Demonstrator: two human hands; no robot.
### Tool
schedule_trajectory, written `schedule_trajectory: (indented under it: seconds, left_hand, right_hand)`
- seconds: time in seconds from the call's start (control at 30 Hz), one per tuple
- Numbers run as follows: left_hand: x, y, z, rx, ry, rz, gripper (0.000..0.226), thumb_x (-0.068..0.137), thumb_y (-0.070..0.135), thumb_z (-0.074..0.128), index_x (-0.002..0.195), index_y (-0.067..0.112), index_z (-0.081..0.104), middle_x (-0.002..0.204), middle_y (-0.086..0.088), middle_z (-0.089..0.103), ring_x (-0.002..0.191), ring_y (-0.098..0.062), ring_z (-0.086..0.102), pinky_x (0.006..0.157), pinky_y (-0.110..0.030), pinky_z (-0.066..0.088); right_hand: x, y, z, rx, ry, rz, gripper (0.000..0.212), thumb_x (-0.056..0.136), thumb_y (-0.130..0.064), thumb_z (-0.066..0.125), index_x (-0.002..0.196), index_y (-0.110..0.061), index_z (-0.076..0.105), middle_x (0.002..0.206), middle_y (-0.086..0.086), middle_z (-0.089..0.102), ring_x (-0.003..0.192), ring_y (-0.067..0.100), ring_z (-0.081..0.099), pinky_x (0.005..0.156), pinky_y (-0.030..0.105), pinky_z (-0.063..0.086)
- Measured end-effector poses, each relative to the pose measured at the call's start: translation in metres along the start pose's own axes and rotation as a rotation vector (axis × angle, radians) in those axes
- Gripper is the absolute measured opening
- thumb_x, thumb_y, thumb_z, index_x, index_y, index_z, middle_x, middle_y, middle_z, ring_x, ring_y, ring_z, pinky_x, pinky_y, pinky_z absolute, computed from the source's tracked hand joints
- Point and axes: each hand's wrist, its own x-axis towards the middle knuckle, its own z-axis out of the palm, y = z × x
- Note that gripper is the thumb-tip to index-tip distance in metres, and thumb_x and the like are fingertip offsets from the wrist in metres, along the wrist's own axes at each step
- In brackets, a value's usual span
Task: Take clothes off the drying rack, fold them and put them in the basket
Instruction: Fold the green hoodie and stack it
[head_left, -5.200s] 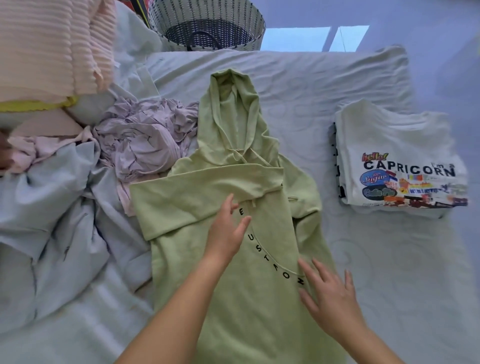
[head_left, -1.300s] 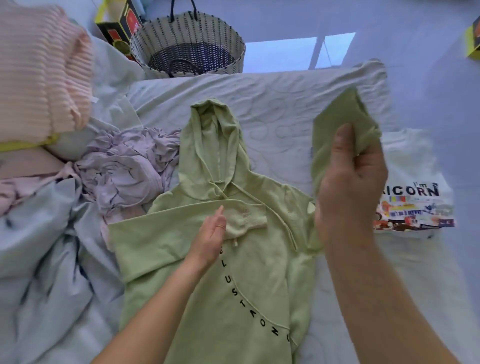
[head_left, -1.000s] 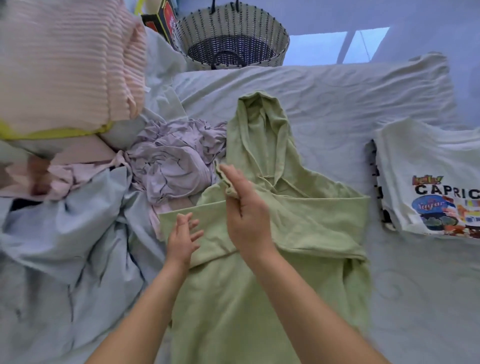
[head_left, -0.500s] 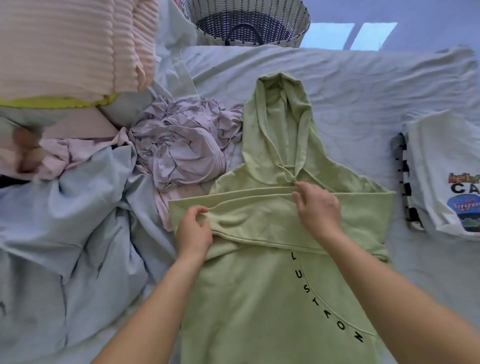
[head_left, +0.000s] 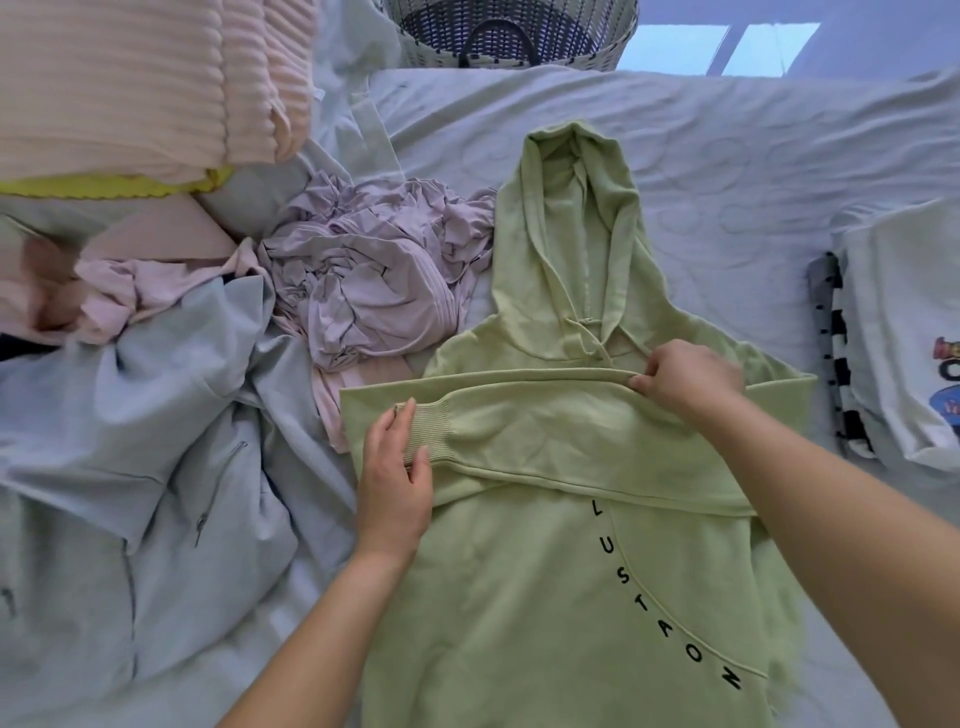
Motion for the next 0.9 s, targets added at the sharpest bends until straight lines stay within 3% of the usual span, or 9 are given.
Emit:
schedule_trajectory:
  seconds: [0.13,0.27,0.33,0.43,0.5,0.6,0.7,0.77,0.9]
  left_hand:
    - [0.006,-0.007,0.002,0.016,-0.017,-0.031,0.054,0.088,-0.005,0.055,0.140,0.009,0.046,0.139,-0.016,0.043,0.132,-0.026,0.039,0.100,0.001,0.012]
    - [0.003,-0.002,-0.001,0.023,0.034,0.006,0.053,0.088,-0.003,0.059,0.139,0.007,0.047,0.138,-0.016,0.044,0.131,-0.022,0.039,0.100,0.000,0.013]
    - [-0.002,0.002,-0.003,0.024,0.058,0.041,0.054,0.087,-0.004,0.060,0.138,0.007,0.048,0.137,-0.016,0.045,0.127,-0.014,0.037,0.099,0.004,0.013]
    - [-0.007,0.003,-0.003,0.029,0.054,0.052,0.054,0.087,-0.003,0.061,0.138,0.008,0.049,0.137,-0.015,0.046,0.125,-0.012,0.036,0.096,0.008,0.013]
    - [-0.006,0.001,-0.001,0.029,0.033,0.023,0.054,0.088,-0.001,0.060,0.139,0.010,0.047,0.139,-0.014,0.044,0.128,-0.018,0.039,0.094,0.007,0.013]
    - [-0.001,-0.005,0.003,0.046,-0.025,-0.016,0.055,0.089,0.001,0.058,0.141,0.012,0.044,0.141,-0.012,0.042,0.130,-0.022,0.041,0.096,-0.001,0.016]
    - [0.002,-0.005,0.004,0.052,-0.027,-0.016,0.055,0.089,0.000,0.058,0.141,0.010,0.045,0.140,-0.013,0.043,0.130,-0.024,0.042,0.099,-0.006,0.019]
    - [0.003,-0.002,0.003,0.052,-0.016,-0.001,0.055,0.089,0.001,0.058,0.141,0.012,0.045,0.140,-0.012,0.043,0.130,-0.022,0.042,0.099,-0.008,0.020]
    - [0.002,0.004,0.004,0.028,0.007,0.030,0.054,0.089,0.001,0.058,0.141,0.014,0.045,0.138,-0.012,0.044,0.130,-0.021,0.041,0.100,-0.007,0.019]
  right_hand:
    - [0.006,0.007,0.003,0.029,-0.070,0.062,0.029,0.087,-0.050,0.058,0.095,-0.023,0.065,0.099,0.002,0.066,0.099,0.026,0.060,0.093,0.039,0.044]
    - [0.005,0.020,-0.003,0.114,-0.152,-0.045,0.014,0.087,-0.035,0.055,0.081,-0.022,0.060,0.087,0.001,0.061,0.087,0.025,0.059,0.075,0.033,0.049]
    - [0.005,0.034,-0.009,0.049,-0.174,-0.058,0.012,0.083,-0.031,0.057,0.074,-0.023,0.060,0.084,0.001,0.062,0.081,0.024,0.058,0.074,0.033,0.050]
    - [0.004,0.059,-0.021,-0.111,-0.118,0.018,0.009,0.084,-0.030,0.057,0.083,-0.023,0.063,0.092,0.003,0.062,0.079,0.024,0.056,0.071,0.032,0.047]
    - [0.001,0.070,-0.026,-0.171,-0.040,0.076,0.015,0.092,-0.034,0.055,0.095,-0.021,0.060,0.100,0.006,0.061,0.085,0.027,0.055,0.070,0.032,0.042]
    - [-0.005,0.076,-0.017,-0.119,0.013,0.022,0.030,0.093,-0.049,0.051,0.101,-0.021,0.055,0.103,0.006,0.060,0.095,0.028,0.057,0.073,0.034,0.042]
    - [-0.010,0.089,-0.011,-0.025,-0.026,0.040,0.050,0.081,-0.072,0.050,0.086,-0.022,0.050,0.086,-0.003,0.058,0.089,0.024,0.058,0.078,0.038,0.044]
    - [-0.012,0.102,-0.015,-0.058,-0.113,0.043,0.058,0.071,-0.082,0.051,0.072,-0.024,0.053,0.074,-0.005,0.059,0.078,0.019,0.057,0.073,0.035,0.048]
    - [-0.006,0.114,-0.017,0.136,-0.214,-0.055,0.044,0.083,-0.052,0.064,0.061,-0.016,0.050,0.063,-0.001,0.051,0.062,0.017,0.048,0.055,0.030,0.032]
